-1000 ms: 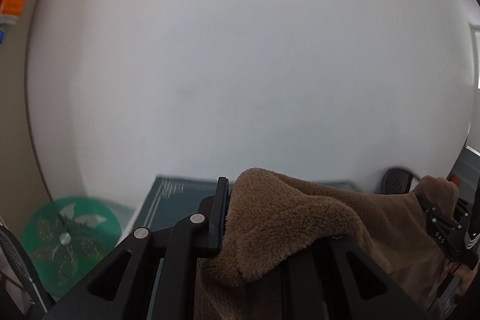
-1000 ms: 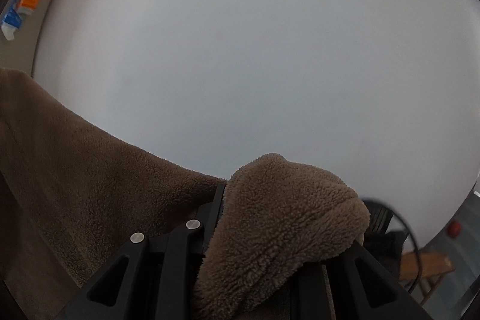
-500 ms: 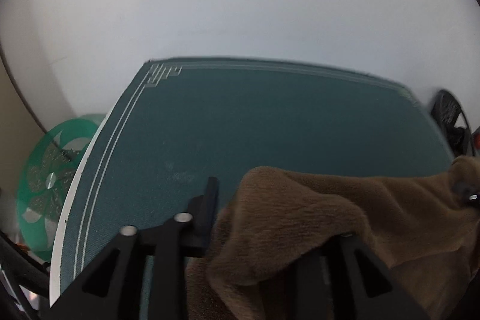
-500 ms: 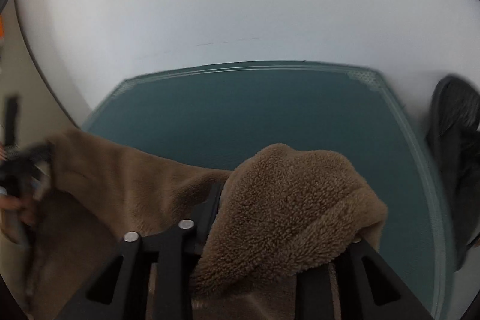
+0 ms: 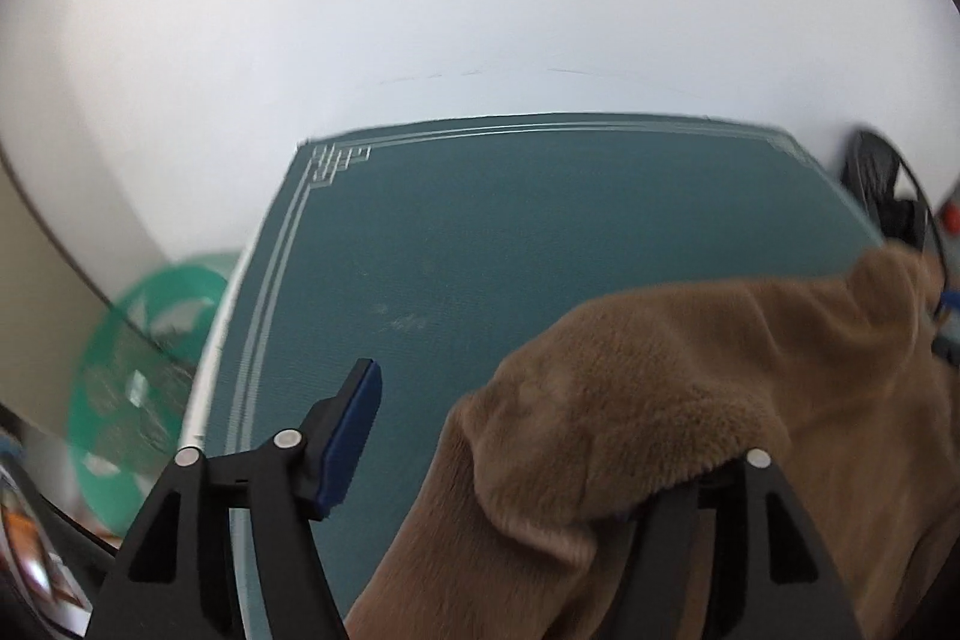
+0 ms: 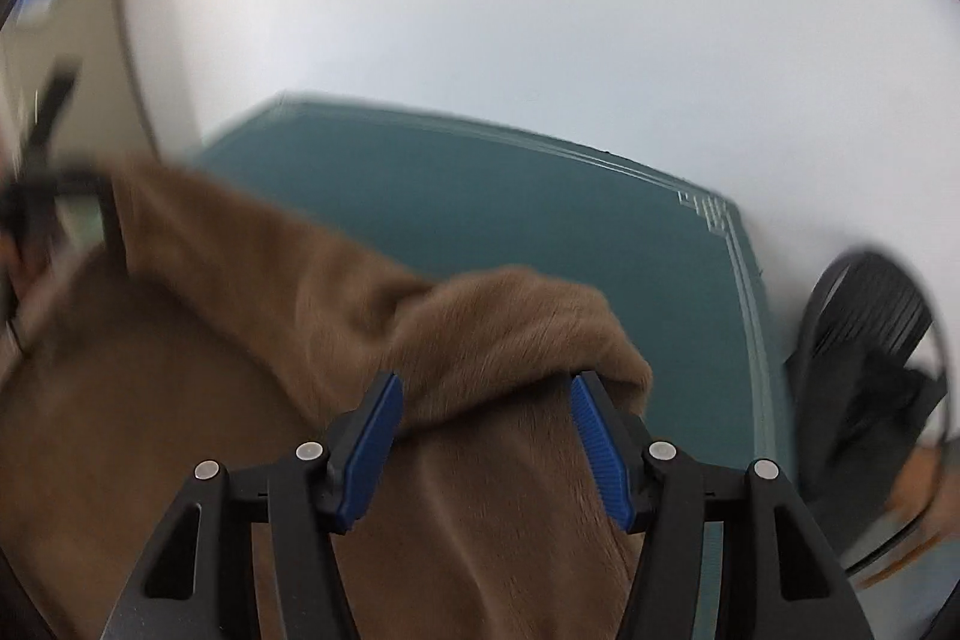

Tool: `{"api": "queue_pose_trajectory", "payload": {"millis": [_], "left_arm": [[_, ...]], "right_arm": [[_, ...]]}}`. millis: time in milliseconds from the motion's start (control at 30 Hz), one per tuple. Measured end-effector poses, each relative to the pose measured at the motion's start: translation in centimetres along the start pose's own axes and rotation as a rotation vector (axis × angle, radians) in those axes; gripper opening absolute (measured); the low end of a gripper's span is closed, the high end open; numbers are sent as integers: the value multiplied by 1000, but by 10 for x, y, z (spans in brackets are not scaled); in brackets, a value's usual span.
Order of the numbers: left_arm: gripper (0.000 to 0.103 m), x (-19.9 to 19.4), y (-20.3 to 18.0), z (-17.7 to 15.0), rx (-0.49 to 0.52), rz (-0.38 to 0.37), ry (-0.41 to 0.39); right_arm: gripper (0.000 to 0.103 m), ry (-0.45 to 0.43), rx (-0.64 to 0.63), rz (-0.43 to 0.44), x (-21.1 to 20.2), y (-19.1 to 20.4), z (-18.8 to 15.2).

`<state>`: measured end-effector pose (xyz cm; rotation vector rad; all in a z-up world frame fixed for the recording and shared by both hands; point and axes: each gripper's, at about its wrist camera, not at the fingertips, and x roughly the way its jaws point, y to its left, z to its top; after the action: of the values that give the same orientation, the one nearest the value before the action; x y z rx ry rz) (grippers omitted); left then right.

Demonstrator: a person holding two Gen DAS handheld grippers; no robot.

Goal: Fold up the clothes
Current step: 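Lower the held fleece onto the teal table with both tools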

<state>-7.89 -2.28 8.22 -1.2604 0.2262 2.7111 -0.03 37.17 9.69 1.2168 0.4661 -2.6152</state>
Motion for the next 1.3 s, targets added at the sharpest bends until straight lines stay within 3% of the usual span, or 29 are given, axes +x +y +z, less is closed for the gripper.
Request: {"api": "queue_pose_trajectory", "payload": {"millis": [133, 233, 400, 533, 633, 767, 900, 967, 1067, 1200, 1300], "left_arm": [[72, -23, -8, -17, 56, 2, 5], [72, -38, -10, -26, 71, 0, -9], [75, -53, -25, -37, 131, -35, -3], [76, -25, -51, -42, 246, 20, 65], [76, 8, -60, -33, 248, 60, 133], [76, 43, -52, 2, 157, 90, 146], [76, 64, -26, 46, -26, 95, 108], [76, 75, -15, 59, -92, 80, 124], [76, 89, -14, 61, -92, 78, 154], [76, 97, -18, 51, -60, 73, 189], [76, 84, -14, 46, -70, 58, 170]], "right_arm": [[60, 56, -110, 21, 7, 22, -9], [60, 96, -125, 88, 18, 29, -13], [60, 183, -104, 108, 48, 23, -5], [60, 244, -67, 110, 81, 10, 5], [60, 260, -69, 125, 98, 8, 14], [60, 174, -38, 153, 105, 3, 38], [60, 15, 173, 108, 109, -36, 73], [61, 4, 278, 99, 123, -57, 80], [60, 22, 361, 93, 143, -75, 85], [60, 37, 357, 89, 151, -81, 78], [60, 1, 325, 62, 139, -76, 84]]}}
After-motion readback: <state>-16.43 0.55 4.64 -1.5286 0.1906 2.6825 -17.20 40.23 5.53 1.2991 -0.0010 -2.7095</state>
